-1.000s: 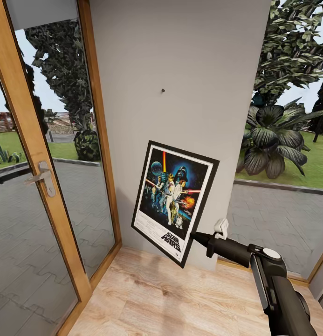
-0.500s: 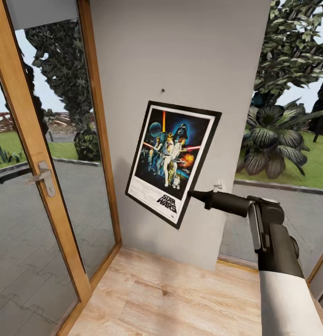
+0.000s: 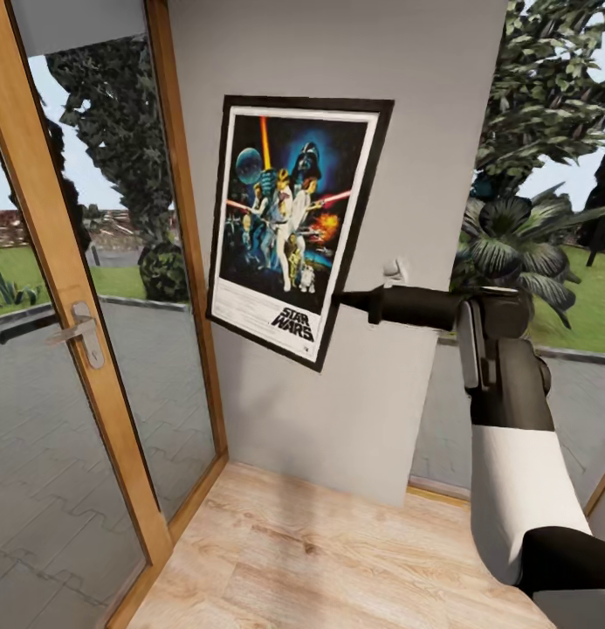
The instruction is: Pick up the poster from the kitchen countertop and hang it on one of the wall nails in the kitchen.
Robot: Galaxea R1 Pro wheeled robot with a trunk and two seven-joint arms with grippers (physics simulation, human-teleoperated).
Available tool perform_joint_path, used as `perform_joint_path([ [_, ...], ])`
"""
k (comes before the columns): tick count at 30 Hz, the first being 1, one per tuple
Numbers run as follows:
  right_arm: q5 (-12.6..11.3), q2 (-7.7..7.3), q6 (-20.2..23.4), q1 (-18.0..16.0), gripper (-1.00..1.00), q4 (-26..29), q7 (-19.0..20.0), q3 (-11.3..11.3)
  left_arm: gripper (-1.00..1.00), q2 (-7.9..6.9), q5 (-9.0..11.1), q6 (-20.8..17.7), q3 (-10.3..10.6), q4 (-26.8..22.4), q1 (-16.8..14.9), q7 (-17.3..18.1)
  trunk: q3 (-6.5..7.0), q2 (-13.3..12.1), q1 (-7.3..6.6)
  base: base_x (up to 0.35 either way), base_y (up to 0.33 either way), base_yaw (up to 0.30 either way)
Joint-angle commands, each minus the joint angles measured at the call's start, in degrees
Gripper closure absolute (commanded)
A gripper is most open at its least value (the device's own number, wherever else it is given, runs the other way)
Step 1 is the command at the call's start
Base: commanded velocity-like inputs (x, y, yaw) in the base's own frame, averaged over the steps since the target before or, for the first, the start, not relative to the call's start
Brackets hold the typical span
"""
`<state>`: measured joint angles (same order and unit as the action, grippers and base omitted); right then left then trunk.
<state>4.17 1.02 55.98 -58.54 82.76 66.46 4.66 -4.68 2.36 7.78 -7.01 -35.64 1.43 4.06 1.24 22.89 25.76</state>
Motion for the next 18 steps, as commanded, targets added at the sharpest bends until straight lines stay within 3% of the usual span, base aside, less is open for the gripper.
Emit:
perform_joint_path([
  [1, 0.5, 0.06, 0.6, -0.8, 1.0, 0.0, 0.5, -0.6, -1.0, 0.02, 0.3, 0.0, -0.2, 0.0, 0.0, 0.4, -0.01, 0.0, 0.02, 0.0, 0.0, 0.0],
  [5, 0.6, 0.04, 1.2, -3.3, 1.0, -0.3, 0.5, -2.6, -1.0, 0.02, 0.3, 0.0, -0.2, 0.0, 0.0, 0.4, -0.01, 0.0, 0.02, 0.0, 0.0, 0.0],
  [9, 0.9, 0.09, 1.2, -4.2, 1.0, -3.0, -0.2, -3.2, -1.0, 0.02, 0.3, 0.0, -0.2, 0.0, 0.0, 0.4, -0.01, 0.0, 0.02, 0.002, 0.0, 0.0],
  [10, 2.2, 0.19, 1.2, -4.8, 1.0, -6.2, -3.2, -3.4, -1.0, 0.02, 0.3, 0.0, -0.1, 0.0, 0.0, 0.4, -0.01, 0.0, 0.02, 0.113, 0.0, 0.0],
  [12, 2.7, 0.23, 1.2, -5.0, 1.0, -8.0, -5.0, -3.7, -1.0, 0.02, 0.3, 0.0, -0.1, 0.0, 0.0, 0.4, -0.01, 0.0, 0.02, 0.129, 0.0, 0.0],
  [14, 3.3, 0.27, -0.1, -5.2, 1.0, -13.1, -7.9, -4.6, -1.0, 0.02, 0.3, 0.1, -0.2, 0.0, 0.0, 0.4, -0.01, 0.0, 0.02, 0.07, 0.0, 0.0],
  [18, 3.5, 0.29, -1.3, -5.3, 1.0, -14.3, -8.4, -4.8, -1.0, 0.02, 0.3, 0.1, -0.2, 0.0, 0.0, 0.4, -0.01, 0.0, 0.02, 0.151, -0.06, 0.0],
])
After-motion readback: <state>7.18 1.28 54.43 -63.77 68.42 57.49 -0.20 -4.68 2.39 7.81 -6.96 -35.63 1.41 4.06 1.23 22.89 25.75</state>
